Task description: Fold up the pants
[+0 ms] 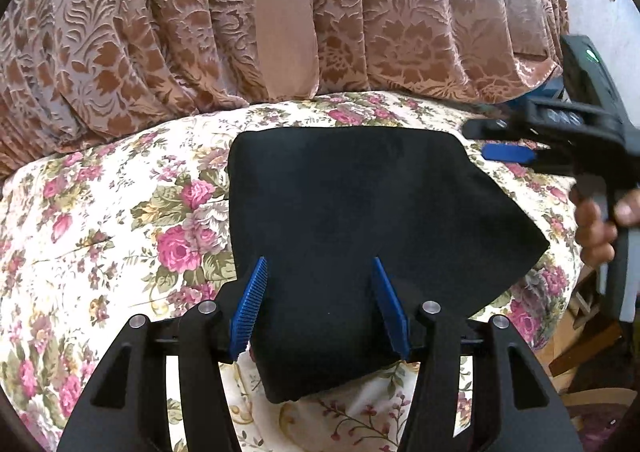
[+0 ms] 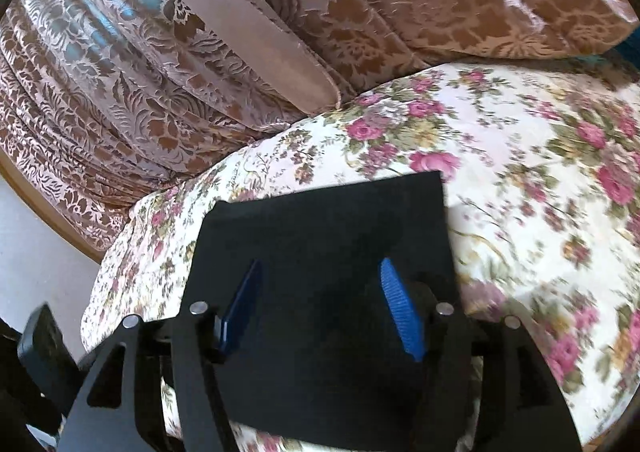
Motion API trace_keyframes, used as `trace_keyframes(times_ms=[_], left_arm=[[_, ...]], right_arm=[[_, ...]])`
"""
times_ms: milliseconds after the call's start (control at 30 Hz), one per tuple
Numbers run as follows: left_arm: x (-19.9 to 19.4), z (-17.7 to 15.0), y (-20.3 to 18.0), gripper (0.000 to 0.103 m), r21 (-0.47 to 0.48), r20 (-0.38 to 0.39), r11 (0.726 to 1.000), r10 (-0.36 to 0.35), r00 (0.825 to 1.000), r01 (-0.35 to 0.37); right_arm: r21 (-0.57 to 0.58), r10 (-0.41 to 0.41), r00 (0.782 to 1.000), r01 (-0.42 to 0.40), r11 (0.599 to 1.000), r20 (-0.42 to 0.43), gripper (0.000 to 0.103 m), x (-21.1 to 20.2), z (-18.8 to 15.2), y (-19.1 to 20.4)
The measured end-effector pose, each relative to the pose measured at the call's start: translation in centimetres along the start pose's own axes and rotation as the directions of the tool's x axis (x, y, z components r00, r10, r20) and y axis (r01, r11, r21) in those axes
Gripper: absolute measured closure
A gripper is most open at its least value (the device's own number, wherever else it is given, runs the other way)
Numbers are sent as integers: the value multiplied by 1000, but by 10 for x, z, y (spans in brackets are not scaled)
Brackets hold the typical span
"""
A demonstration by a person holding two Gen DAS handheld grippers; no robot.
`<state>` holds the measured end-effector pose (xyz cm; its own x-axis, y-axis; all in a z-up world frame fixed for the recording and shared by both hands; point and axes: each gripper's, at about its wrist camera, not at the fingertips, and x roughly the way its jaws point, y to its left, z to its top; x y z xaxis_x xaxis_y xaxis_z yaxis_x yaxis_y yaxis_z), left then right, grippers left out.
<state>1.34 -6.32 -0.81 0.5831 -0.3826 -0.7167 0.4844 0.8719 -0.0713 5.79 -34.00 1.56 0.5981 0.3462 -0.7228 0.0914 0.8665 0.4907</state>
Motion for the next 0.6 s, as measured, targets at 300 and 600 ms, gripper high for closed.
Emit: trace_keyframes(times_ms=[300, 600], left_arm=[[7, -3, 0, 50, 2, -15, 1000, 20, 1000, -20], [12, -7, -2, 39, -1, -31, 1000, 23, 999, -23]], right_arm=[[43, -56, 998, 56, 997, -14, 41, 29, 15, -14], [64, -106, 993, 109, 992, -52, 41, 49, 20, -30]])
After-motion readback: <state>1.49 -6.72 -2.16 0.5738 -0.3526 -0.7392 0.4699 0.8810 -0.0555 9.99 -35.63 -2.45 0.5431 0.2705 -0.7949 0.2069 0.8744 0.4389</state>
